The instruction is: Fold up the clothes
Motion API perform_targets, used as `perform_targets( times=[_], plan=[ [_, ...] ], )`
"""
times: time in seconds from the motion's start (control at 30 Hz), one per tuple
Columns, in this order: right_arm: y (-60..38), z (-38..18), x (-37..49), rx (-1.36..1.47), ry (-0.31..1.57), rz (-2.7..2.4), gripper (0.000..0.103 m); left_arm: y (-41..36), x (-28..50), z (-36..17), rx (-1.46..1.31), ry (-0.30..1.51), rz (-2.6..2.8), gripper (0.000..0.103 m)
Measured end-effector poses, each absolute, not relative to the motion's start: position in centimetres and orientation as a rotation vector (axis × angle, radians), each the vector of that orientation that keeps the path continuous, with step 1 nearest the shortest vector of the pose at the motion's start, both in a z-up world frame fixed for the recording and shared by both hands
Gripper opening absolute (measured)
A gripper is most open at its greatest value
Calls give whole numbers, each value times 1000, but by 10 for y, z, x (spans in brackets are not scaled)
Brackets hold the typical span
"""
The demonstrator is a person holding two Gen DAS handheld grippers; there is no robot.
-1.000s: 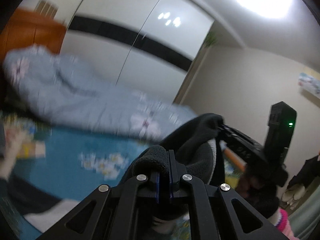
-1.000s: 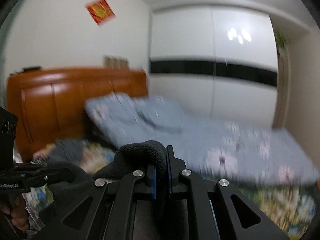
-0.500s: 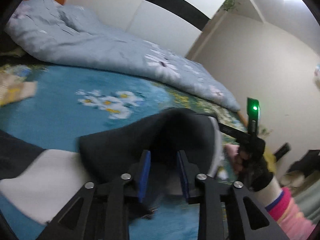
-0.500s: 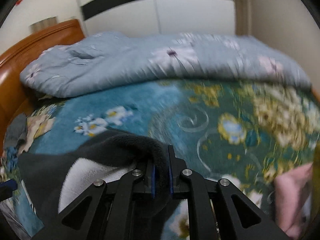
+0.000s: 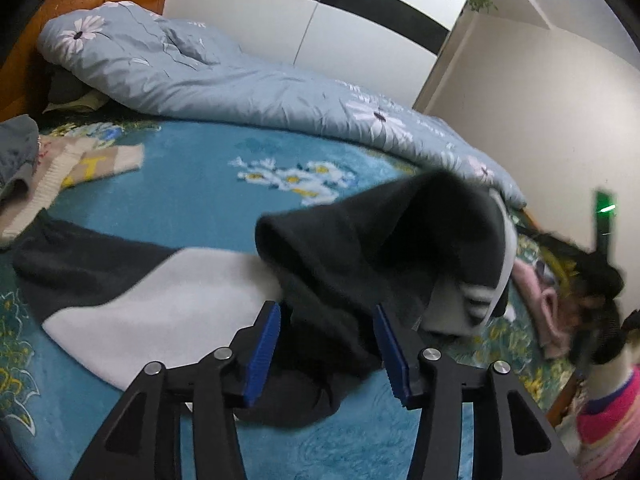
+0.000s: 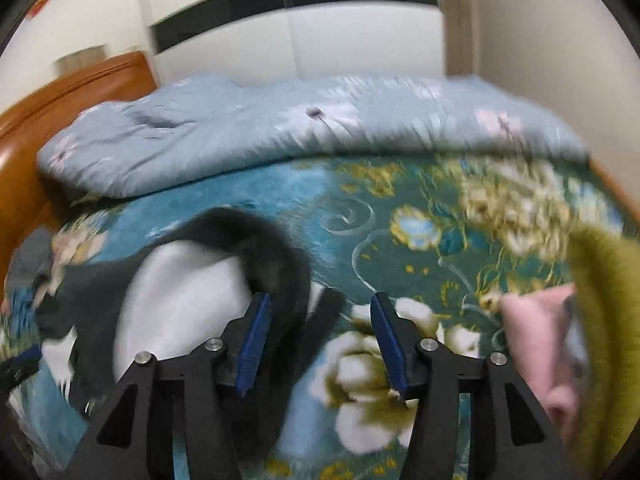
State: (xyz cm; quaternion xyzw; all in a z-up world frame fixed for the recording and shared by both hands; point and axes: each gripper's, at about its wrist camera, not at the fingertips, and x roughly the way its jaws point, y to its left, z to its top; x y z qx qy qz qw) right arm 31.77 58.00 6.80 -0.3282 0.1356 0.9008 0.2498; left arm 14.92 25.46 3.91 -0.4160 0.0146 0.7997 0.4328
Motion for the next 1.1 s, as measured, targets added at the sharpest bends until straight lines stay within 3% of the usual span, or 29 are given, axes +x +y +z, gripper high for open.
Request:
perform_targets(
  times=[0.13,0.4,0.43,0.47,0.53,0.57,0.83,1.1],
  plan=[
    [506,93,290,-920,86,2699,61,266,147,19,-1081,53,1982,53],
    [446,64,174,-1107,-386,2651,61,249,154,19,-1087,51,2020,55],
    [448,61,170,-1120,-400,2635,61,248,154,19,-1086,57,2022,56],
    [451,59,169,-1131,-397,2633,46,246,155,18,-1088,66,2028,56],
    [466,59,175,-1137,-295,2634,12,247,155,14,-1095,85,2028,56],
    [476,61,182,-1130,-215,2641,8,248,155,12,-1099,91,2024,56],
    [580,99,283,-761,194,2483,7,281,164,-7,-1101,215,1948,56],
    [644,95,326,-676,460,2351,7,317,188,-12,-1022,351,1882,56]
  ],
)
